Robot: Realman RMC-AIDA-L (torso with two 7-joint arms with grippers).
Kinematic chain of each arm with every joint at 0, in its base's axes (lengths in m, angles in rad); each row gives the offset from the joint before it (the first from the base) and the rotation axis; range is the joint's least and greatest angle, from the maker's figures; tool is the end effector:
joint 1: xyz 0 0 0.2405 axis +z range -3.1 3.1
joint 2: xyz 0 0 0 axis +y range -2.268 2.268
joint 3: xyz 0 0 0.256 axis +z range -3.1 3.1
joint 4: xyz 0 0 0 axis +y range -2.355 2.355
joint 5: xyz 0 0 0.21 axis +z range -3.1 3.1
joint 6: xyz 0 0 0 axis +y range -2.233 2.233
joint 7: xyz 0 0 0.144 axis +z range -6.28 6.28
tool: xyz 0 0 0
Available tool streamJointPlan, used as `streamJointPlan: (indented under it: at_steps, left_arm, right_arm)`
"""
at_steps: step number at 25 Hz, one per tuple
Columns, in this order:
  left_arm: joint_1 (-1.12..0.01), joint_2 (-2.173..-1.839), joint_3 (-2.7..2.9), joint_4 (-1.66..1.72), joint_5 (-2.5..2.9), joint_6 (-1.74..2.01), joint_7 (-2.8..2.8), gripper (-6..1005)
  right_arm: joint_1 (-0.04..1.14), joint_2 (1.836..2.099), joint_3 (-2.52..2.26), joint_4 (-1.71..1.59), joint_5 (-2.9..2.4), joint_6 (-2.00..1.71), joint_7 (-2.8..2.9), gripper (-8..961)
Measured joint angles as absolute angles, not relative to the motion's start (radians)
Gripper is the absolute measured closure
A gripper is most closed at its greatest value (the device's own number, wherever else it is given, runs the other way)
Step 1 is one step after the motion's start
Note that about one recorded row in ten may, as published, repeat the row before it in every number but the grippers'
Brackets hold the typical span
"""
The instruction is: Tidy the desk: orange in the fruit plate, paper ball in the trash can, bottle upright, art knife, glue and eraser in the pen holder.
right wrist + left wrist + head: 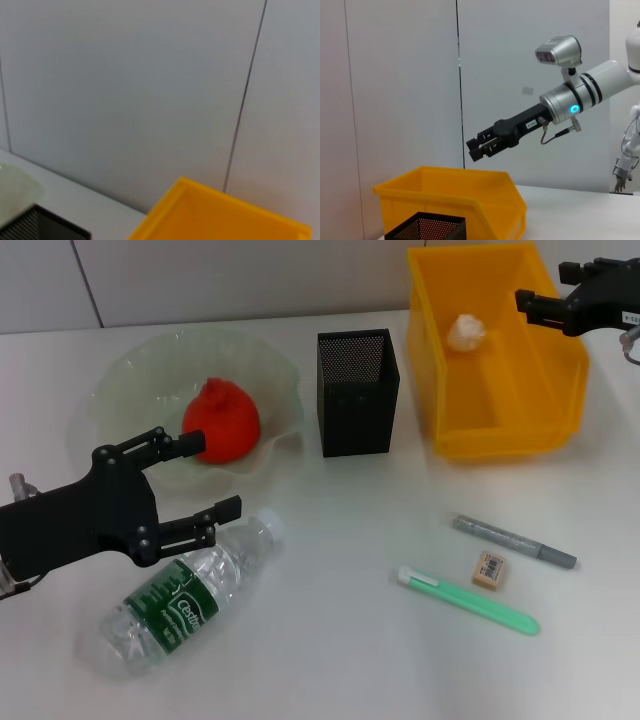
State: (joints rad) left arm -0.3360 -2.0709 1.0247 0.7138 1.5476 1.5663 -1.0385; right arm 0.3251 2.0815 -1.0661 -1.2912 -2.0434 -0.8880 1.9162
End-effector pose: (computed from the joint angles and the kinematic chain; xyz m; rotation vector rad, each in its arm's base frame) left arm -0.2553 0.2955 -0.0015 -2.6291 -0.1766 -0.8995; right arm 0.2497 0.3891 0.0910 -2.0986 0.6144 0.3117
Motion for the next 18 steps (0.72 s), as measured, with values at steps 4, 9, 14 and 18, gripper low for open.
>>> streamJointPlan:
  at_steps: [4, 9, 14, 18]
  left_arm:
    - [-0.336, -2.071, 1.025, 0.714, 1.548, 1.566, -1.038, 196]
    - [-0.341, -2.07, 1.025, 0.714, 1.548, 1.566, -1.038, 196]
    - [-0.343, -2.072, 1.025, 0.713, 1.548, 1.563, -1.037, 196]
    - [-0.344, -2.073, 1.025, 0.713, 1.548, 1.565, -1.037, 196]
  right_arm:
    - [0.3, 2.08, -1.068, -1.331, -2.007, -0.916, 1.913, 303]
    - [0.271, 2.081, -1.037, -1.368, -1.937, -0.998, 1.891, 302]
    - [0.268, 2.079, -0.914, -1.334, -1.764, -1.181, 1.815, 302]
    - [0.271, 2.079, -0.826, -1.289, -1.681, -1.345, 1.753, 302]
